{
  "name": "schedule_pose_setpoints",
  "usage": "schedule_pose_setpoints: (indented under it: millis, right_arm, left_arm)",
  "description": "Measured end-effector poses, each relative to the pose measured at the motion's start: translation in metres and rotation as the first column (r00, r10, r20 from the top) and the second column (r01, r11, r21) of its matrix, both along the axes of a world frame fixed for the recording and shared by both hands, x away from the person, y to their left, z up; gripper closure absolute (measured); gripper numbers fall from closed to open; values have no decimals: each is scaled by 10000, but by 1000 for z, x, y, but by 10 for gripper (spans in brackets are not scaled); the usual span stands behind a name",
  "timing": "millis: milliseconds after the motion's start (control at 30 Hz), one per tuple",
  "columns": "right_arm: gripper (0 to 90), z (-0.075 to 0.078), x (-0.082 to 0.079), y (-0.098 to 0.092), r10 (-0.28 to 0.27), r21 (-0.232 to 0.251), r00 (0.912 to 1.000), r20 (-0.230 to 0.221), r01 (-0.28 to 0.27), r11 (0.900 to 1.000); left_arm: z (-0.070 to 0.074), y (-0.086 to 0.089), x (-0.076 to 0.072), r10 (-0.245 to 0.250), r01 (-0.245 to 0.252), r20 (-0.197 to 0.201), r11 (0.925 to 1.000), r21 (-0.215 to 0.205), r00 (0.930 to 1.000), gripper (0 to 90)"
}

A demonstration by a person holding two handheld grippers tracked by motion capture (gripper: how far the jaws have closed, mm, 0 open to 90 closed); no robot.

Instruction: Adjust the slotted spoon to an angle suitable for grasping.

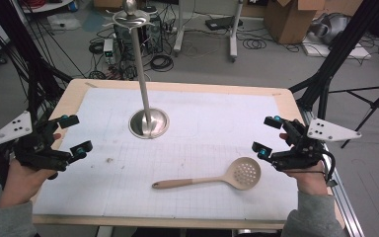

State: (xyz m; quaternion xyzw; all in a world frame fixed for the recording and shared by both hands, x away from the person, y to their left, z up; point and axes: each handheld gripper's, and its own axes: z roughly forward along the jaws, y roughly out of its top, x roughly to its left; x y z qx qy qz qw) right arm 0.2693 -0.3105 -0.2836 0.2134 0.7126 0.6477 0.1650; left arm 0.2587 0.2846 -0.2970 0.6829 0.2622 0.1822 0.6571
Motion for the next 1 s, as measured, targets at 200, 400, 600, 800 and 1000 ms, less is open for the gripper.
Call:
schedule_pose_setpoints:
  millis: [200,400,600,800,1000]
  right_arm:
    - [94,-2,0,1,-172,-41,9997,-182,171,9998]
    - [95,-3,-1,5,-72,-16,9997,-222,71,10000]
    - [148,-11,5,25,603,-609,9969,-498,-633,9961]
    - [227,-18,7,40,1006,-1140,9914,-841,-1098,9874]
    - [433,-29,9,52,1392,-1640,9850,-1020,-1546,9743]
  left_arm:
    - [-1,-4,-1,17,-17,-52,10000,84,10000,20]
    - [-1,-10,1,-73,75,-90,9998,177,9999,20]
    - [-4,-14,3,-263,268,-194,9994,218,9995,20]
    - [-3,-15,1,-413,416,-135,9989,224,9991,20]
    - [-4,-17,2,-423,430,-259,9986,298,9988,20]
